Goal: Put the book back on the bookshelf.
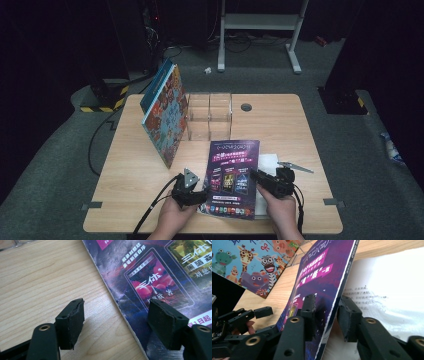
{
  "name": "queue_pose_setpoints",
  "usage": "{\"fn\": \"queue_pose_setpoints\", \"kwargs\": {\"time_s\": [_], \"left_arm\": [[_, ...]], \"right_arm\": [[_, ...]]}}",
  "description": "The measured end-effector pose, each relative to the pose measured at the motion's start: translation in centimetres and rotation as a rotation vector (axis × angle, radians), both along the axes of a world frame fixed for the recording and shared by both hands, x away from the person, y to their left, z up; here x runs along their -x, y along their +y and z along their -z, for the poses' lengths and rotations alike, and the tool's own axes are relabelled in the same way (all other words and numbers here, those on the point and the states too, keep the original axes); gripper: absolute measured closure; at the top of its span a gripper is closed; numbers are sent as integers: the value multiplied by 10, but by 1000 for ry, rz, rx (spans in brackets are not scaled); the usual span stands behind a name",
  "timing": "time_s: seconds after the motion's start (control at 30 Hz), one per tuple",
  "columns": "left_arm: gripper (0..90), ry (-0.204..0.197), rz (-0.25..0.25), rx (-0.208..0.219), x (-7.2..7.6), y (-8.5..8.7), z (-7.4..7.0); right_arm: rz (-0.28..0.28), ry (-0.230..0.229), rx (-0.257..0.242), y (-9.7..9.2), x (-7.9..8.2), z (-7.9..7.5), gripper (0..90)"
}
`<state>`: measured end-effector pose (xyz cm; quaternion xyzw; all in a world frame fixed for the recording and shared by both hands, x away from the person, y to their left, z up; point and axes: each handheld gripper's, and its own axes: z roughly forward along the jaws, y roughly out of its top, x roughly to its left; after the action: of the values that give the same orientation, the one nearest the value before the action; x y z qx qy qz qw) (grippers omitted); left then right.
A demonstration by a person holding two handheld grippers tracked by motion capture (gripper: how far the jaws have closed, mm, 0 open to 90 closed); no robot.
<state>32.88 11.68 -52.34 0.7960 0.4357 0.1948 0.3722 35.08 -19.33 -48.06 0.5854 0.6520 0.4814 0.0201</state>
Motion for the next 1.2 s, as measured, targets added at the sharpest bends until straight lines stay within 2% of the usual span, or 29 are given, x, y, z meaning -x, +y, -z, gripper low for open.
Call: {"fn": "queue_pose_setpoints", "kwargs": {"time_s": [0.07,0.13,0.17,0.37,0.5,0.6,0.67,0.73,0.8,0.87,0.9,0.93,0.97,1.03,1.1,1.2], "left_arm": [[297,8,2,2,0,2,0],[296,20,3,15,-1,4,0],[293,25,-1,21,-1,4,0],[273,42,-3,32,-3,6,0],[275,44,2,36,-3,7,-1],[271,52,22,62,-3,8,-2],[257,63,47,114,-3,10,-5],[235,78,72,211,-4,12,-8],[210,89,84,279,-8,15,-10],[197,85,94,306,-11,16,-9],[193,92,88,330,-11,16,-9],[189,82,93,330,-13,17,-8],[187,89,89,356,-14,15,-7],[177,123,86,394,-17,14,-4],[170,167,97,460,-23,13,0],[181,191,119,511,-27,12,3]], "right_arm": [[-19,-39,4,0,1,-3,775],[-38,-68,46,3,3,-7,780],[-43,-80,51,4,5,-8,783],[-73,-149,25,6,11,-13,801],[-95,-232,19,12,20,-19,815],[-114,-295,19,19,28,-25,830],[-128,-329,14,23,31,-28,839],[-145,-364,20,28,34,-32,844],[-160,-406,45,32,38,-36,846],[-166,-446,64,35,42,-41,846],[-166,-459,65,35,43,-42,846],[-164,-468,60,35,44,-42,846],[-164,-474,49,34,45,-43,846],[-162,-494,42,32,46,-44,847],[-169,-511,34,32,48,-45,847],[-173,-528,40,32,51,-48,847]]}}
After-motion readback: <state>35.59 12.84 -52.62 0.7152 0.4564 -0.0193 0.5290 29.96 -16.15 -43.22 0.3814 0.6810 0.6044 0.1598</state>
